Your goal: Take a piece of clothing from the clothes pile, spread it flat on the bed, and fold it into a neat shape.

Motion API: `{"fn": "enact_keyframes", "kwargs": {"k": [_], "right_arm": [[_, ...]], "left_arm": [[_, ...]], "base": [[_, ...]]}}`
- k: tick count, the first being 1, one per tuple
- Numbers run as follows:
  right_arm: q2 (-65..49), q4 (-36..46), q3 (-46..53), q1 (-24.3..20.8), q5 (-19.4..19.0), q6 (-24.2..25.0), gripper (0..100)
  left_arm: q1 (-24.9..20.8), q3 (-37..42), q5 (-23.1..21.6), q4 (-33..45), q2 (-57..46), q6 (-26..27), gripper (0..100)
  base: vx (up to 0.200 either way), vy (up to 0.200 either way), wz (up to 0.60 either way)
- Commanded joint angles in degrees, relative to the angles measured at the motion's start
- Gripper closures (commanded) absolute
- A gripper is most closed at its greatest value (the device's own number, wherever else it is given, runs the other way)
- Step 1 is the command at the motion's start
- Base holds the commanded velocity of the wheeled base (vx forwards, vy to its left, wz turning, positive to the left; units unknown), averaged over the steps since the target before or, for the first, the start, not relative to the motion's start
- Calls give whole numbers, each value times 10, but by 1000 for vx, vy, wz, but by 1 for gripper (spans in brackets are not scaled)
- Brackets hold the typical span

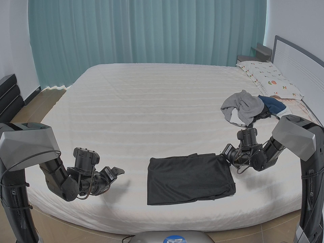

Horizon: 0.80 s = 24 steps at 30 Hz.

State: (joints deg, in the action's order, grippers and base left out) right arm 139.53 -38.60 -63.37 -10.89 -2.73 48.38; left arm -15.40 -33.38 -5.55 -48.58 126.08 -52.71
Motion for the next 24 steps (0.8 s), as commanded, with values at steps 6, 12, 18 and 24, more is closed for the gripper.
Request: {"fn": "enact_keyframes", "kwargs": {"k": [6, 12, 18, 24], "right_arm": [[6, -3, -9, 14, -1, 2, 100], [7, -3, -9, 17, -16, 2, 0], [-12, -3, 17, 23, -31, 2, 0], [-89, -39, 142, 29, -105, -19, 0]], "left_arm": [[-1, 0, 0, 0, 0, -1, 0], [-1, 0, 0, 0, 1, -1, 0], [-1, 0, 0, 0, 1, 0, 0], [-1, 0, 0, 0, 1, 0, 0]], "base": [[0, 0, 0], [0, 0, 0], [0, 0, 0], [0, 0, 0]]}}
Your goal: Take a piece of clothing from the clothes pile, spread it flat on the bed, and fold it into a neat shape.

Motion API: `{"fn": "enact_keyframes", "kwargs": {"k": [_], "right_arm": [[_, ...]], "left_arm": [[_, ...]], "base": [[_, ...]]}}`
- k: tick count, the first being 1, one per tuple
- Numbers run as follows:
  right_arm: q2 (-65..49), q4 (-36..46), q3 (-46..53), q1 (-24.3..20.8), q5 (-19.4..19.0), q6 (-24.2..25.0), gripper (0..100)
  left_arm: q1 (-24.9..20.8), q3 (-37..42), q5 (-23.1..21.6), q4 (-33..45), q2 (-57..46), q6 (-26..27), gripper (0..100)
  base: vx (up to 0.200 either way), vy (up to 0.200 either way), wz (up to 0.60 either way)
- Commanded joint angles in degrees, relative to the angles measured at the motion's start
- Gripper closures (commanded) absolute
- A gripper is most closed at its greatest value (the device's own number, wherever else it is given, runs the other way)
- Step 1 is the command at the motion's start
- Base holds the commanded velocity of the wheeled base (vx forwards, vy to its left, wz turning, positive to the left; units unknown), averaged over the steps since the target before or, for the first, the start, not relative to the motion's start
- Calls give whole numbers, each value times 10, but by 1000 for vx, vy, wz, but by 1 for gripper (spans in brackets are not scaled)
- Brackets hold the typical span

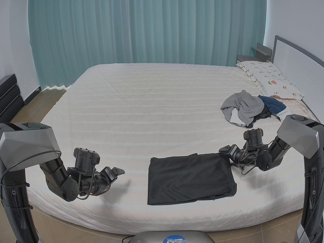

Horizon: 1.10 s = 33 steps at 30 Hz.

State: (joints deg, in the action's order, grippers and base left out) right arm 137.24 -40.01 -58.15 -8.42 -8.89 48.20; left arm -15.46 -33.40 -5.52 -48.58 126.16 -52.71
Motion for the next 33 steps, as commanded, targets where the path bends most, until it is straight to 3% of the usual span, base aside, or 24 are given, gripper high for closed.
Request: {"fn": "enact_keyframes", "kwargs": {"k": [1, 7, 17, 18, 33], "right_arm": [[-75, -33, 111, 4, -51, -27, 0], [-94, -94, 228, 6, -68, -88, 0], [-87, -130, 289, -3, -80, -101, 0], [-89, -128, 295, -3, -81, -108, 100], [-92, -133, 341, 21, -85, -190, 100]], "left_arm": [[0, 0, 0, 0, 1, 0, 0], [0, 0, 0, 0, 1, 0, 0], [0, 1, 0, 1, 1, -1, 0], [0, 1, 0, 0, 1, 0, 0], [0, 1, 0, 1, 1, 0, 0]], "base": [[0, 0, 0], [0, 0, 0], [0, 0, 0], [0, 0, 0], [0, 0, 0]]}}
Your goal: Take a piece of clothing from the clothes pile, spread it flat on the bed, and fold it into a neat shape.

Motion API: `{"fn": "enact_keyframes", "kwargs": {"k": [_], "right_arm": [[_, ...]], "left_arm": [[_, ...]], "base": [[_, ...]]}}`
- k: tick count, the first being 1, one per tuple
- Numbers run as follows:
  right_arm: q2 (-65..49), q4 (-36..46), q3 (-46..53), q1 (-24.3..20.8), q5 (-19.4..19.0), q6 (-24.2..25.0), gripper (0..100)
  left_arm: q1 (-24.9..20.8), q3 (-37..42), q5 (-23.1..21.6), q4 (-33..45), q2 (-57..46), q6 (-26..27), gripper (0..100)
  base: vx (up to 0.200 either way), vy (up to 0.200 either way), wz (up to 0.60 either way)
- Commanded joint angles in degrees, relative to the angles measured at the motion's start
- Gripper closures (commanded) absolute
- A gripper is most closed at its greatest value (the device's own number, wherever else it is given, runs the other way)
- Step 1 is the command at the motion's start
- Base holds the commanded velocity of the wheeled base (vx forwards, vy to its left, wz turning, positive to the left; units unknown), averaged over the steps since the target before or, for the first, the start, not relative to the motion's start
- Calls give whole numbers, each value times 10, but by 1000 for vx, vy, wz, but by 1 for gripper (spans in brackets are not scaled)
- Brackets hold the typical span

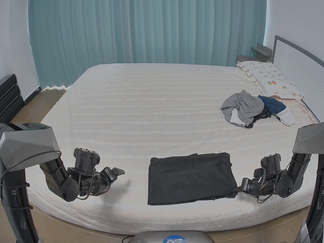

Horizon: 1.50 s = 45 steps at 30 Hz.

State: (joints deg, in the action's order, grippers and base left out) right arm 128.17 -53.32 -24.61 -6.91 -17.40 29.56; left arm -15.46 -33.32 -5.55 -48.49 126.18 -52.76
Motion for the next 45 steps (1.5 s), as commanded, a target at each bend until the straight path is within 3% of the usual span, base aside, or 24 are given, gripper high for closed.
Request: {"fn": "enact_keyframes", "kwargs": {"k": [1, 8, 9, 20, 23, 30, 38, 41, 42, 45], "right_arm": [[-3, 0, 6, 7, 0, -5, 100], [-1, 0, 6, 7, 0, -16, 100], [-1, 0, 5, 6, 0, -19, 0], [4, -15, -71, 14, -9, 17, 0], [45, -9, -148, 10, 3, 64, 0], [110, 0, -256, -4, 56, 75, 0], [134, 32, -333, -6, 61, 78, 0], [139, 45, -354, -10, 61, 108, 0], [139, 45, -354, -10, 61, 108, 100], [141, 45, -363, -11, 62, 121, 100]], "left_arm": [[0, 0, 0, 0, 0, -1, 0], [0, 0, 0, 0, 0, -1, 0], [0, 0, 0, 0, 0, 0, 0], [0, 0, 0, 0, 0, -1, 0], [0, 0, 0, 0, 0, -1, 0], [0, 0, 0, 0, 0, 0, 0], [0, 0, 0, 0, 0, 0, 0], [0, 0, 0, 0, 0, -1, 0], [0, 0, 0, 0, 0, -1, 0], [0, 0, 0, 0, 0, -1, 0]], "base": [[0, 0, 0], [0, 0, 0], [0, 0, 0], [0, 0, 0], [0, 0, 0], [0, 0, 0], [0, 0, 0], [0, 0, 0], [0, 0, 0], [0, 0, 0]]}}
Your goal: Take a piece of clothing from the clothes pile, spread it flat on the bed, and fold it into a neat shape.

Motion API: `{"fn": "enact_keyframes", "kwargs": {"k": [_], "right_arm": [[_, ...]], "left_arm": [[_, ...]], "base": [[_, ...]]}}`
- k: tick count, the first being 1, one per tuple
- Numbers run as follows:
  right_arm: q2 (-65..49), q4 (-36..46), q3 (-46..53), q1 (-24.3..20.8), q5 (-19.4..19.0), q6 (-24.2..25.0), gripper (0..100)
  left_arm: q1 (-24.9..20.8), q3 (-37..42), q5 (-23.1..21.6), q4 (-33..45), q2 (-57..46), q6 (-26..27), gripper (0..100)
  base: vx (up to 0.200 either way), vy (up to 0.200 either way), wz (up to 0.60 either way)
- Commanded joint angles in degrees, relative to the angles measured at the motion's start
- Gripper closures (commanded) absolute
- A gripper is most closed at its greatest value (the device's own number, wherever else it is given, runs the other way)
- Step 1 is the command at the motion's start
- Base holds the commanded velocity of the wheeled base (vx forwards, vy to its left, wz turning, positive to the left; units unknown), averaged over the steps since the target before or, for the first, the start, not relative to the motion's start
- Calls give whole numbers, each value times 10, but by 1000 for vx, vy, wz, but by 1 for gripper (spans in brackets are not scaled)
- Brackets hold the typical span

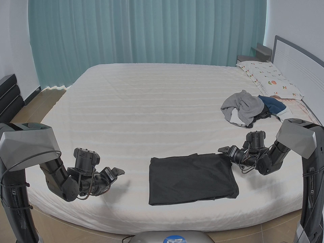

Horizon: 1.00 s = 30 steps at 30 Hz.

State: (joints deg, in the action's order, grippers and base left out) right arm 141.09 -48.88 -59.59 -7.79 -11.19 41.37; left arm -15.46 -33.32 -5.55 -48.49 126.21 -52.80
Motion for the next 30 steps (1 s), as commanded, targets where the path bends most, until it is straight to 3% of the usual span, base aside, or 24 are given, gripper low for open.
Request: {"fn": "enact_keyframes", "kwargs": {"k": [1, 23, 24, 30], "right_arm": [[12, 1, -13, -2, 0, 3, 100], [11, -4, -18, 9, 12, 36, 100], [11, -2, -18, 9, 13, 35, 0], [3, -8, -8, 13, 9, 45, 0]], "left_arm": [[0, 0, 0, 0, 0, 0, 0], [0, 0, 0, 0, 0, 0, 0], [0, 0, 0, 0, 0, 0, 0], [0, 0, 0, -1, 0, 0, 0]], "base": [[0, 0, 0], [0, 0, 0], [0, 0, 0], [0, 0, 0]]}}
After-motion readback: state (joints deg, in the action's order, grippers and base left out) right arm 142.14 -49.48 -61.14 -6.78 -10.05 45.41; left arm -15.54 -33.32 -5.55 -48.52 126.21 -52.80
